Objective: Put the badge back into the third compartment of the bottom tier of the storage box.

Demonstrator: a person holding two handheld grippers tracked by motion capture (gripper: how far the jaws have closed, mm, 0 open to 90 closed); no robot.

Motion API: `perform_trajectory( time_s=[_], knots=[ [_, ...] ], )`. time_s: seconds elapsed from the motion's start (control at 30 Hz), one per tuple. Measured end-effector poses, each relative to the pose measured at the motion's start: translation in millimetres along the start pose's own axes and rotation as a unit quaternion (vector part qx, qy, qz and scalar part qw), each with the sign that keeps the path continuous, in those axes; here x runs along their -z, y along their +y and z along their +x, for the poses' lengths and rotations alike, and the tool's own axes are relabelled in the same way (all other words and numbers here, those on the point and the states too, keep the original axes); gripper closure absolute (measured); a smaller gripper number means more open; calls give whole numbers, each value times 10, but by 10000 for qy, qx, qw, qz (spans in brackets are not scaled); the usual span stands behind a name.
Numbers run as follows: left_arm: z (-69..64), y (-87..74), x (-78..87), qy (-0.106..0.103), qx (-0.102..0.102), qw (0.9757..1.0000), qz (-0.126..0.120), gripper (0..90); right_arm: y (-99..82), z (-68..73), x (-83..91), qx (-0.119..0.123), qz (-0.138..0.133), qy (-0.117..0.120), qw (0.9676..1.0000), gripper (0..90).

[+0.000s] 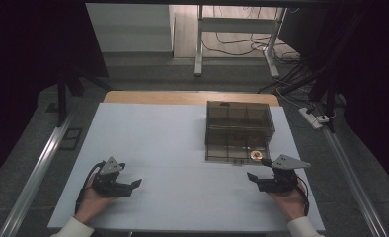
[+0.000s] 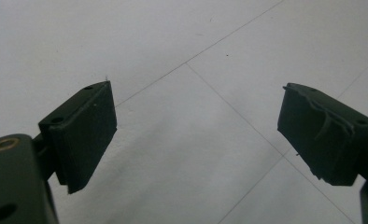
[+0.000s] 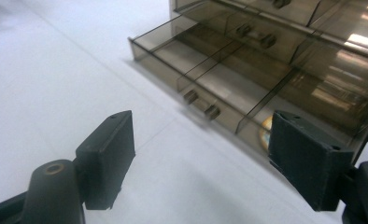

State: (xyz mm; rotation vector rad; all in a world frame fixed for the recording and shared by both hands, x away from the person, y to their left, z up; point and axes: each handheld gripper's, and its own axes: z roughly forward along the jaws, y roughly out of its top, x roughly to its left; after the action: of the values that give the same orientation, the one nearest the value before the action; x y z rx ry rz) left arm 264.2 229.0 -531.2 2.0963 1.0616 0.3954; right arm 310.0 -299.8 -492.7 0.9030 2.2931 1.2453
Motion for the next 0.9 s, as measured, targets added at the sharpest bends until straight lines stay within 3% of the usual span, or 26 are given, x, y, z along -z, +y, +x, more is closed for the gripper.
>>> perform_trajectory(
  time_s=[0.4, 0.53, 0.9],
  knots=[
    [-3, 0, 0, 16, -4, 10000, 0, 122, -209, 46, 75, 78, 44, 124, 9999, 179],
    [-2, -1, -2, 10, -3, 10000, 4, 122, -193, 51, 59, 194, 47, 92, 9998, 173],
    [0, 0, 3, 18, 3, 10000, -7, 122, -182, 27, 99, 182, 2, 99, 9998, 175]
  ],
)
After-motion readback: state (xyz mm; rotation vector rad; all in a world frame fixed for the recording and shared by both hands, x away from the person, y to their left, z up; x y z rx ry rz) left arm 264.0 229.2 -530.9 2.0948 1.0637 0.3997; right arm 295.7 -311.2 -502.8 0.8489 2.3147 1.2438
